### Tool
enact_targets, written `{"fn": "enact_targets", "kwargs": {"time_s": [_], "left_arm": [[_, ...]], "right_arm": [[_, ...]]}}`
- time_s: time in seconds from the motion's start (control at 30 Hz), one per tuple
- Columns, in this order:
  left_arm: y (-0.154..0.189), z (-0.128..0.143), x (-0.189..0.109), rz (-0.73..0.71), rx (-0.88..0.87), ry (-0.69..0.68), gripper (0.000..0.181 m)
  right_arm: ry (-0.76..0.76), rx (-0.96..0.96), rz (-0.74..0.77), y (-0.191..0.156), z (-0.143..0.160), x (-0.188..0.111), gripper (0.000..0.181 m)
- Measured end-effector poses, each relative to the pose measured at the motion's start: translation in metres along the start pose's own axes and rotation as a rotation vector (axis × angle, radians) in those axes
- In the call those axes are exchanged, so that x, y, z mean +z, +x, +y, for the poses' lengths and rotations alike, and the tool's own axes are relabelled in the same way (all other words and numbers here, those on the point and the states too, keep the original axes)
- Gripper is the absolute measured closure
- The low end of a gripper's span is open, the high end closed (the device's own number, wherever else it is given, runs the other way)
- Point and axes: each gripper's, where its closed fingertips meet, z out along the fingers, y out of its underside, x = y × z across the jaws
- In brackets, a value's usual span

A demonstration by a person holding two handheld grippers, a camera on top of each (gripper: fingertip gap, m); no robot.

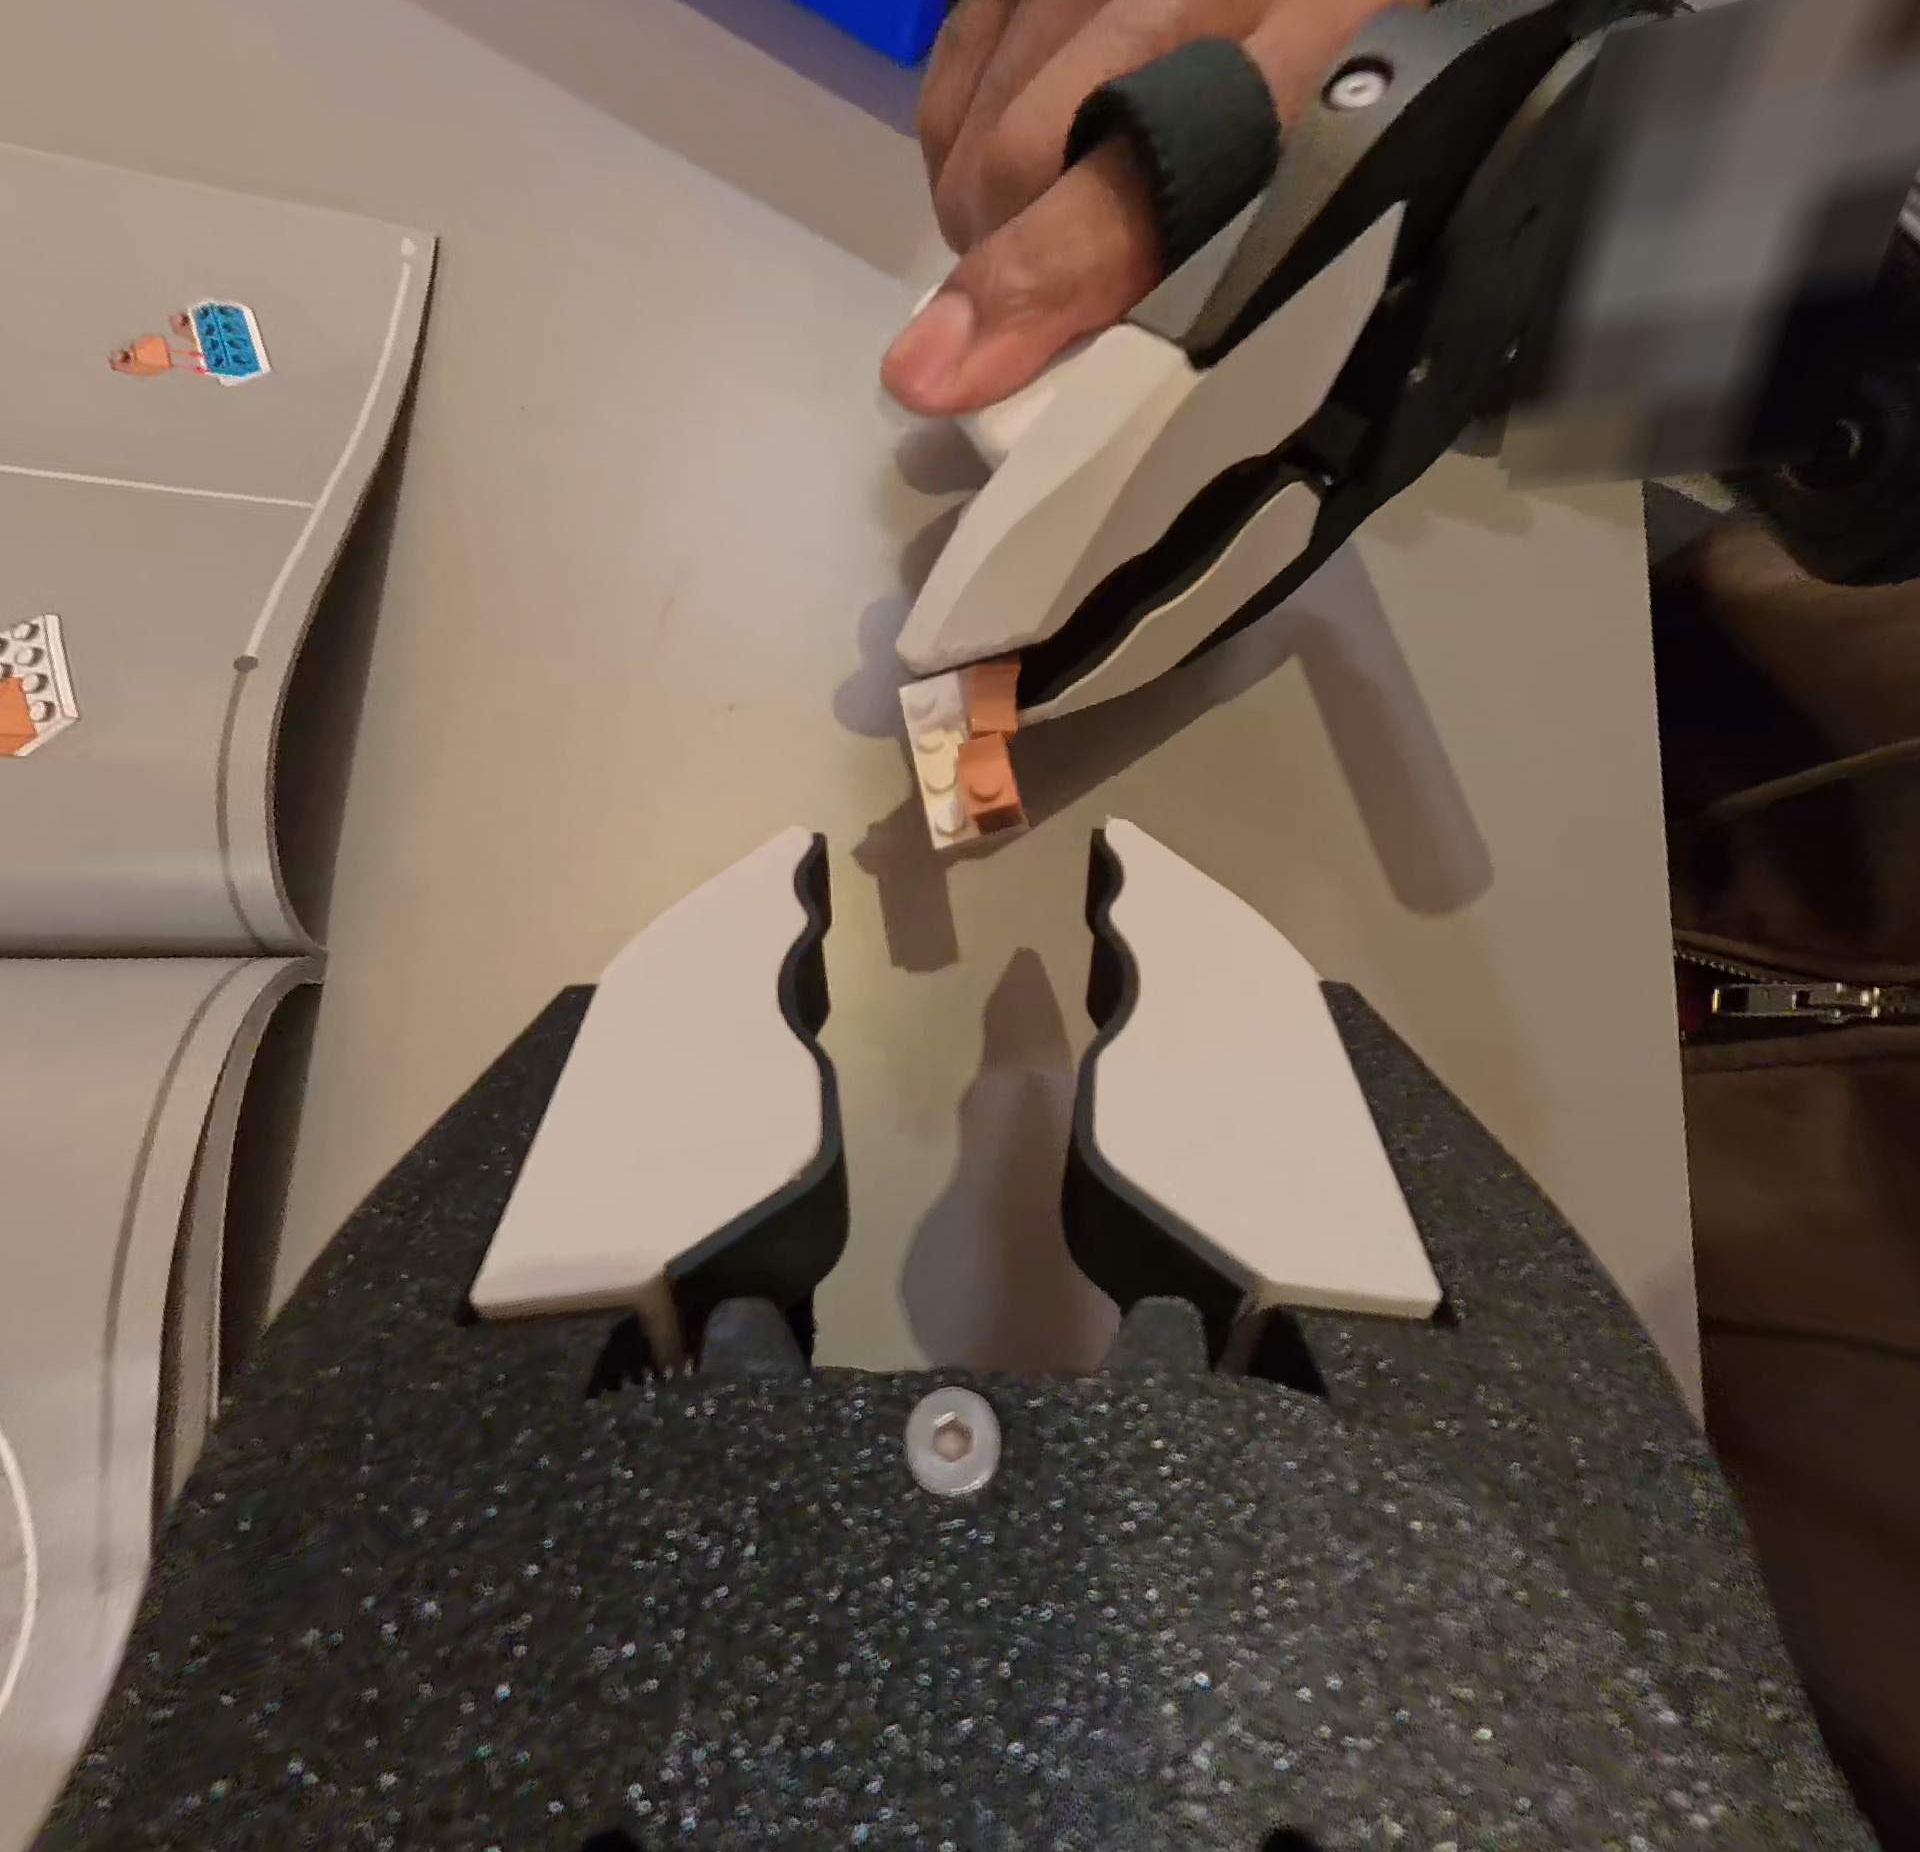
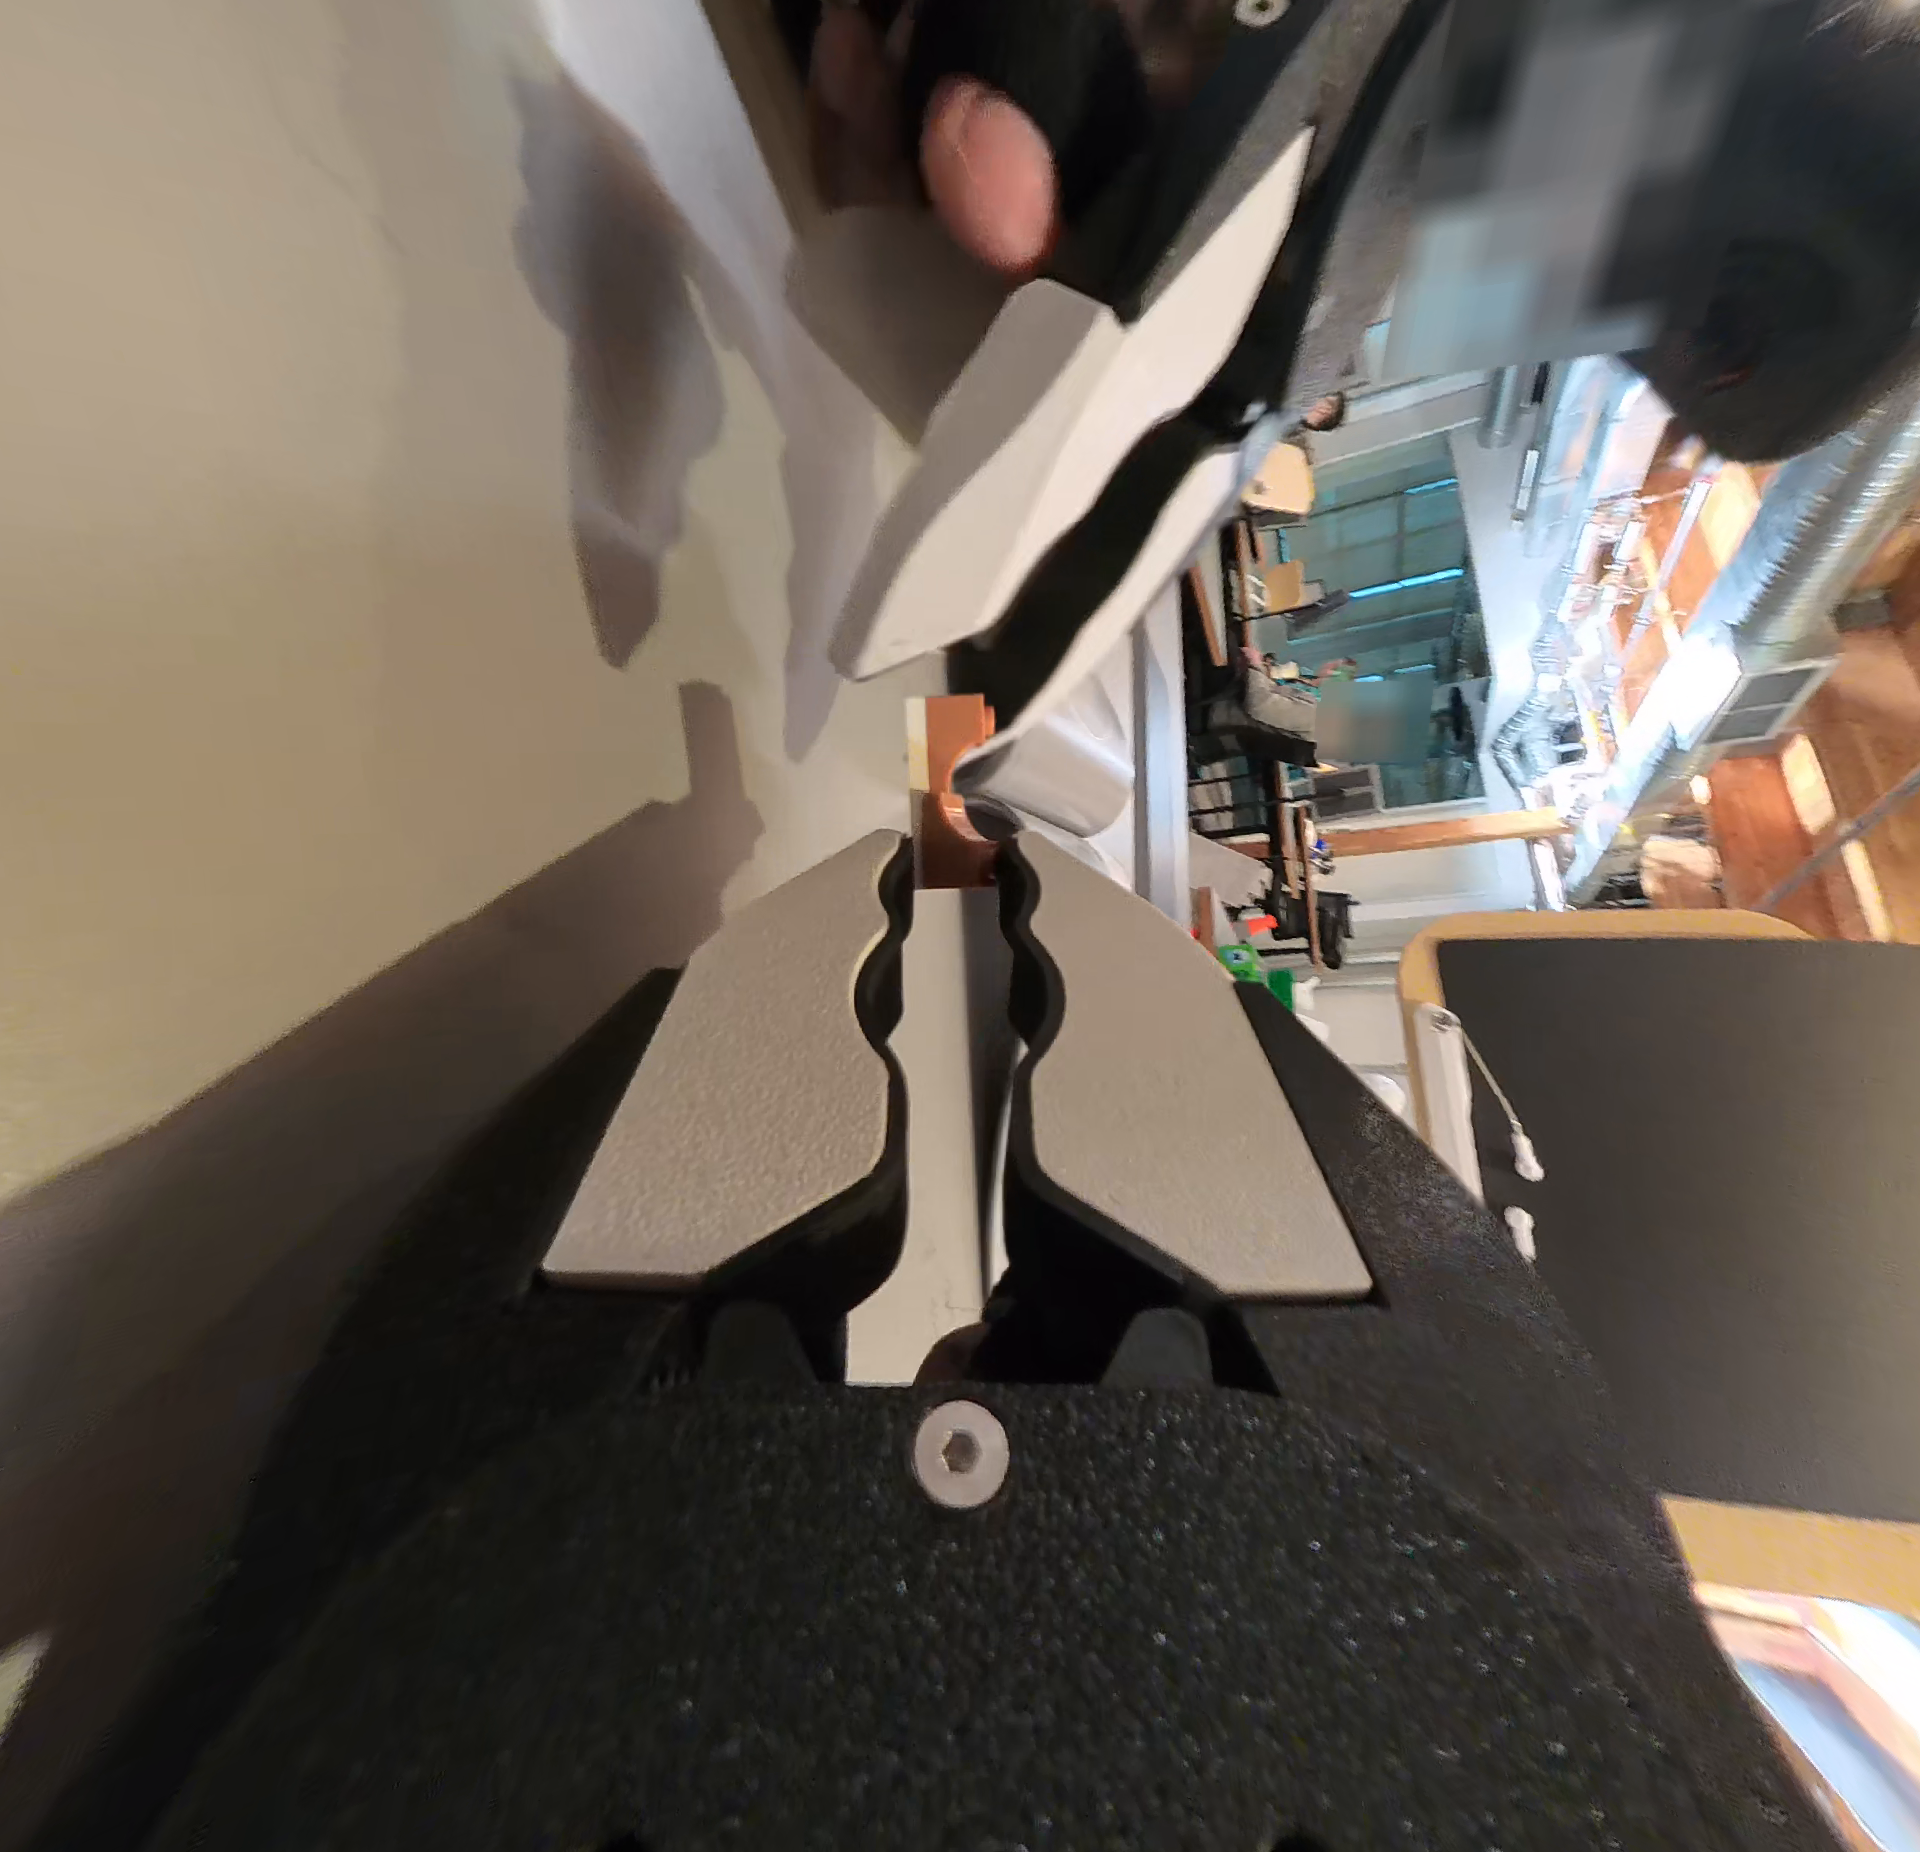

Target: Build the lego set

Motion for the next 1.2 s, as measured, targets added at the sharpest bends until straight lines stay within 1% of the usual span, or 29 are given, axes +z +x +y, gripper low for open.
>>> {"fn": "enact_targets", "kwargs": {"time_s": [0.13, 0.27, 0.3, 0.53, 0.9, 1.2], "left_arm": [[0.003, -0.007, 0.006, 0.031, -0.023, 0.049, 0.140], [0.005, -0.017, 0.006, 0.038, -0.004, 0.108, 0.161], [0.005, -0.018, 0.006, 0.028, 0.007, 0.111, 0.162], [0.001, -0.017, 0.008, -0.051, 0.119, 0.079, 0.163], [0.002, -0.020, 0.007, -0.073, 0.184, 0.092, 0.164], [0.002, -0.021, 0.008, -0.076, 0.191, 0.096, 0.164]], "right_arm": [[0.001, -0.015, 0.041, 0.006, -0.004, -0.002, 0.166], [-0.004, -0.017, 0.052, 0.007, -0.005, -0.002, 0.166], [-0.007, -0.015, 0.053, 0.008, -0.004, -0.002, 0.166], [-0.022, -0.003, 0.026, 0.005, -0.004, -0.002, 0.165], [-0.017, 0.038, 0.010, 0.005, -0.005, -0.004, 0.164], [-0.026, 0.060, 0.001, 0.005, -0.005, -0.005, 0.164]]}}
